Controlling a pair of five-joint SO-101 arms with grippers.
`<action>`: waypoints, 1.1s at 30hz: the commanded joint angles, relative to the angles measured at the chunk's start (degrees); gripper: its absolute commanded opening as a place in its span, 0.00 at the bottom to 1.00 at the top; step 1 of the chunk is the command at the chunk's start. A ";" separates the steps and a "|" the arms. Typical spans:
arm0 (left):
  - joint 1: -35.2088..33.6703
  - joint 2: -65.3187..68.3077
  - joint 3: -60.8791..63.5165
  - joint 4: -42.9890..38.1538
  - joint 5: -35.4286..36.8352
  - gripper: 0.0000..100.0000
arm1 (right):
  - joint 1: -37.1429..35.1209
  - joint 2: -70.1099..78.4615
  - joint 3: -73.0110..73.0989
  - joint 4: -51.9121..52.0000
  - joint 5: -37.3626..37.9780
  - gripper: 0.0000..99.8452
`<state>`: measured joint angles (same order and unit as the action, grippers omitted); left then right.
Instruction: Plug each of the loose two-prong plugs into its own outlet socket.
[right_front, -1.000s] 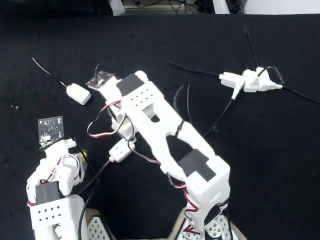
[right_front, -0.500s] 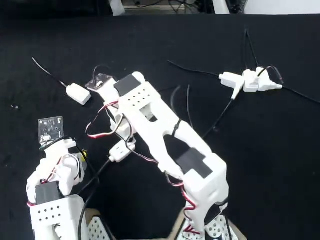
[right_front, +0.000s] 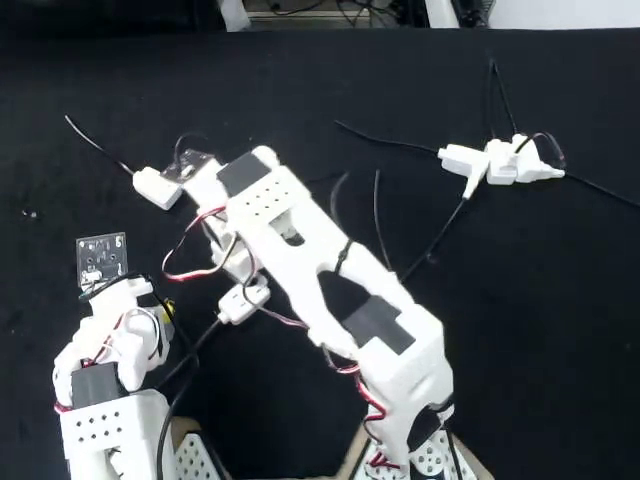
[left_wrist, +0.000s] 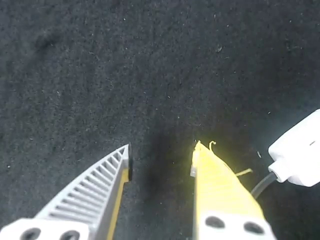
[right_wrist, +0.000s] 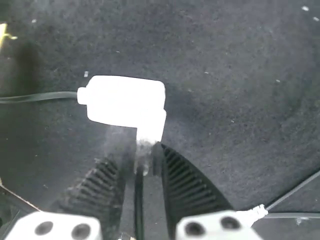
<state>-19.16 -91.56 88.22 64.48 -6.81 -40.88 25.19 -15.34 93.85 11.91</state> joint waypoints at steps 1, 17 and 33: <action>-0.48 -0.62 -0.57 0.00 -0.44 0.21 | -2.46 1.19 -0.22 -0.70 -0.35 0.01; -0.66 -0.62 -0.57 0.00 -0.44 0.21 | -2.20 -2.24 4.18 -0.79 0.35 0.01; -0.57 -0.62 -0.57 0.00 -0.44 0.21 | 0.35 -2.24 -1.10 -0.88 4.31 0.01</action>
<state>-19.16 -91.56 88.22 64.48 -6.81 -42.02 24.13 -11.91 93.85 14.99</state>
